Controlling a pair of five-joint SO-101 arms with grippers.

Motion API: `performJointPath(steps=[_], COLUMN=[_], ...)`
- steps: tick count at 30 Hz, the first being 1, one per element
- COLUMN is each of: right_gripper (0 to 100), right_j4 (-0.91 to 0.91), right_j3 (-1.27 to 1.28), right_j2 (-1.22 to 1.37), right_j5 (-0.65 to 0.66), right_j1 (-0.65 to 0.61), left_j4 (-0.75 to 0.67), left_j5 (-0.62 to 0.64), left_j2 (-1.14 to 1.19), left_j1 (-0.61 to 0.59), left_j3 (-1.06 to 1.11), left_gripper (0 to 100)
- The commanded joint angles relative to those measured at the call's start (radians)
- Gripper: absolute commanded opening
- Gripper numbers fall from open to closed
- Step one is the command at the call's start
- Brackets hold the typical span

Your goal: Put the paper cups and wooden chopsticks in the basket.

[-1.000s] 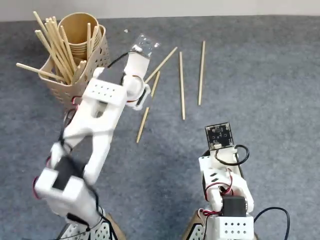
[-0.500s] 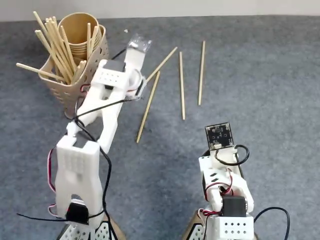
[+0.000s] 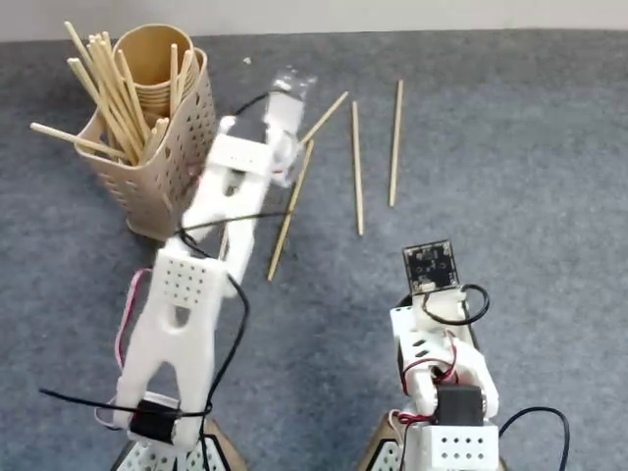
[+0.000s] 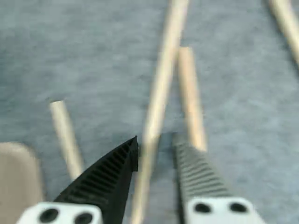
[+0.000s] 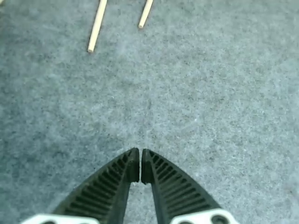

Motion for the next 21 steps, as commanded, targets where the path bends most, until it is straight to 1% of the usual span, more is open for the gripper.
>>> performJointPath(steps=[1,4,10,11,12,15,16,18,21], right_gripper=[2.8,2.8,2.8,2.8,2.8,2.8,2.8,2.8,2.8], right_j4=[-0.013,-0.013,-0.013,-0.013,-0.013,-0.013,-0.013,-0.013,-0.013], right_j3=[0.127,0.127,0.127,0.127,0.127,0.127,0.127,0.127,0.127], right_j2=[-0.015,-0.015,-0.015,-0.015,-0.015,-0.015,-0.015,-0.015,-0.015], right_j5=[0.008,0.008,0.008,0.008,0.008,0.008,0.008,0.008,0.008], right_j1=[-0.008,-0.008,-0.008,-0.008,-0.008,-0.008,-0.008,-0.008,-0.008], left_j4=[0.14,0.247,0.511,0.542,0.542,0.54,0.542,0.542,0.543], left_j5=[0.0,0.0,0.002,0.003,0.003,0.008,0.037,0.123,0.155], left_j2=[0.042,0.058,0.056,0.056,0.056,0.056,0.056,0.048,-0.033], left_j1=[0.001,-0.001,0.015,0.019,0.019,0.018,0.019,0.019,0.021], left_j3=[-0.131,-0.239,-0.489,-0.518,-0.526,-0.522,-0.504,-0.441,-0.282], left_gripper=[1,2,0,0,0,0,0,0,0])
